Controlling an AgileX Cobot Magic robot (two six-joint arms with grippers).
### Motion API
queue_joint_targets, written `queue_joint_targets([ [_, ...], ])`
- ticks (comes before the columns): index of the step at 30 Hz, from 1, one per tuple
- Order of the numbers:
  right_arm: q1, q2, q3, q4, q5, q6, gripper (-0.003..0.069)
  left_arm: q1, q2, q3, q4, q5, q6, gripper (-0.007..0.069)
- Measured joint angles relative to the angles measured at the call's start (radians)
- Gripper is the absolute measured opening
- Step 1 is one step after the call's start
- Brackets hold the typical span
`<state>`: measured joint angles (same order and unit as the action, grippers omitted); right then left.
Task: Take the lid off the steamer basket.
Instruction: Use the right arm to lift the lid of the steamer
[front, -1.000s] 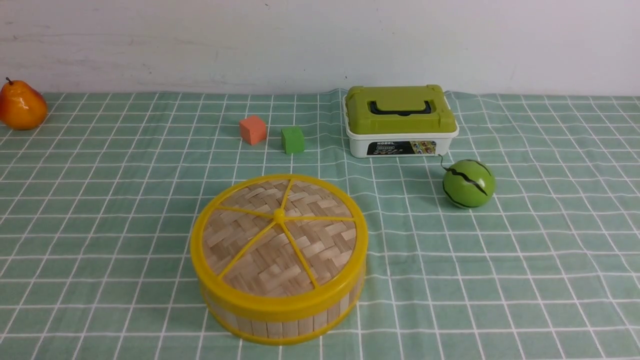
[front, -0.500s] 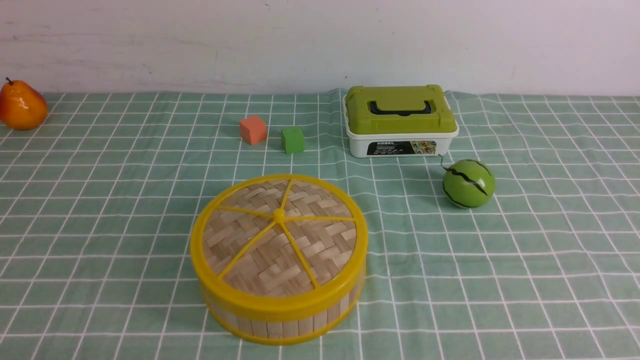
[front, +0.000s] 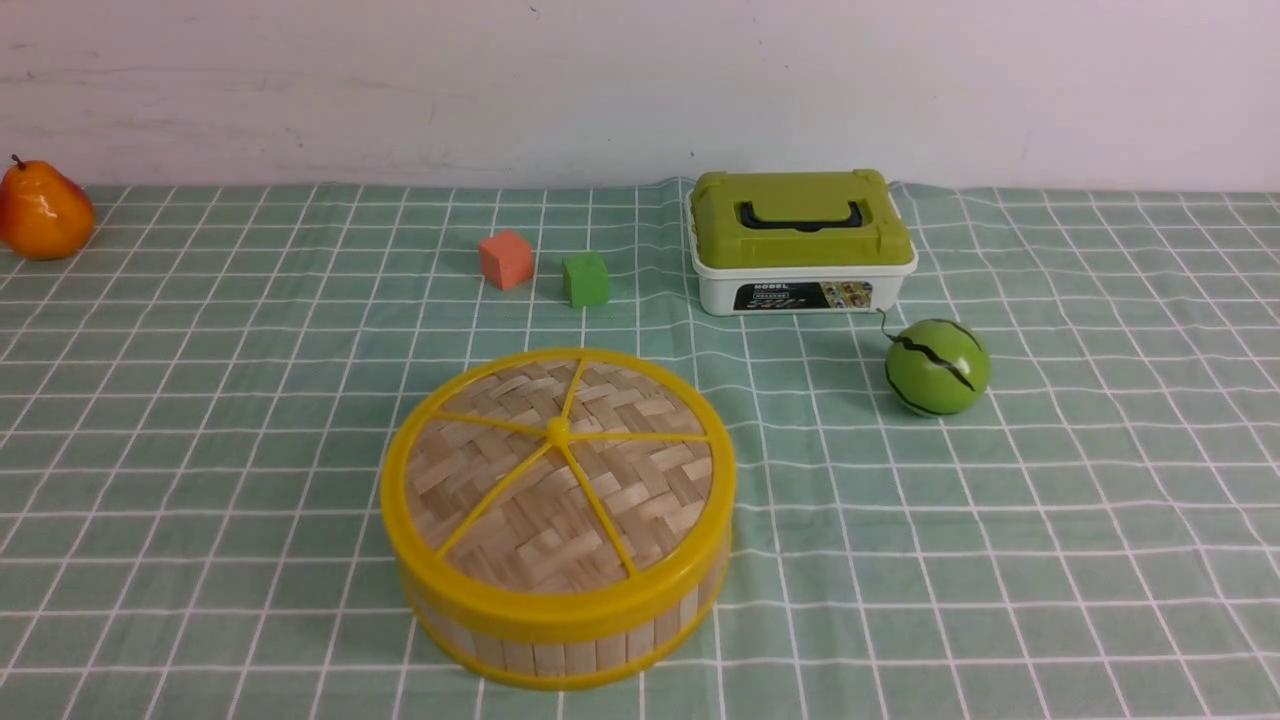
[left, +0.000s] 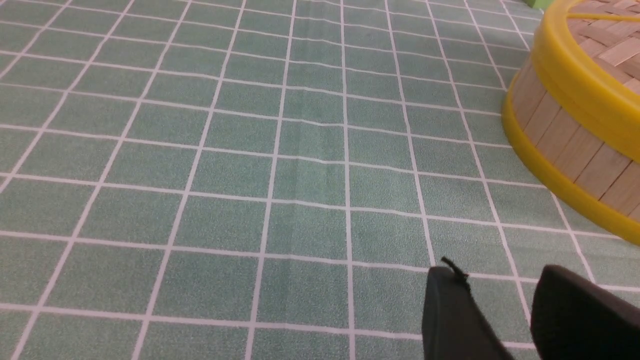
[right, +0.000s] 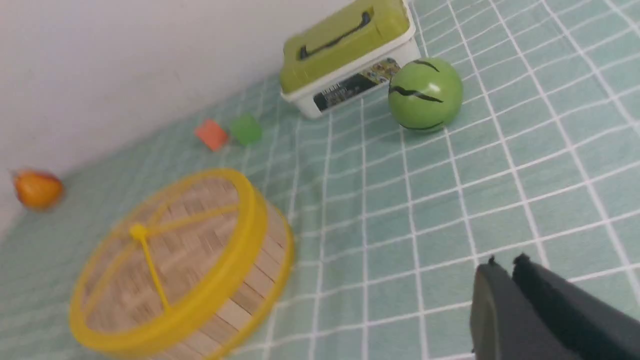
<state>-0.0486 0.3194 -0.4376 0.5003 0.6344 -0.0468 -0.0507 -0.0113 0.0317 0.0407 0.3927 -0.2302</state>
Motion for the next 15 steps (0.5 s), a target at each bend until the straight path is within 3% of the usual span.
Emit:
queue_joint_targets([
  [6, 0.0, 0.471, -0.523, -0.095, 0.487, -0.315, -0.0019, 0.0, 0.0, 0.0, 0.0, 0.0, 0.0, 0.0239],
  [10, 0.049, 0.673, -0.735, -0.084, 0.594, -0.378, -0.0003, 0.0, 0.0, 0.0, 0.0, 0.0, 0.0, 0.0239],
  [15, 0.229, 0.868, -0.914, -0.144, 0.614, -0.373, 0.0001, 0.0, 0.0, 0.0, 0.0, 0.0, 0.0, 0.0239],
])
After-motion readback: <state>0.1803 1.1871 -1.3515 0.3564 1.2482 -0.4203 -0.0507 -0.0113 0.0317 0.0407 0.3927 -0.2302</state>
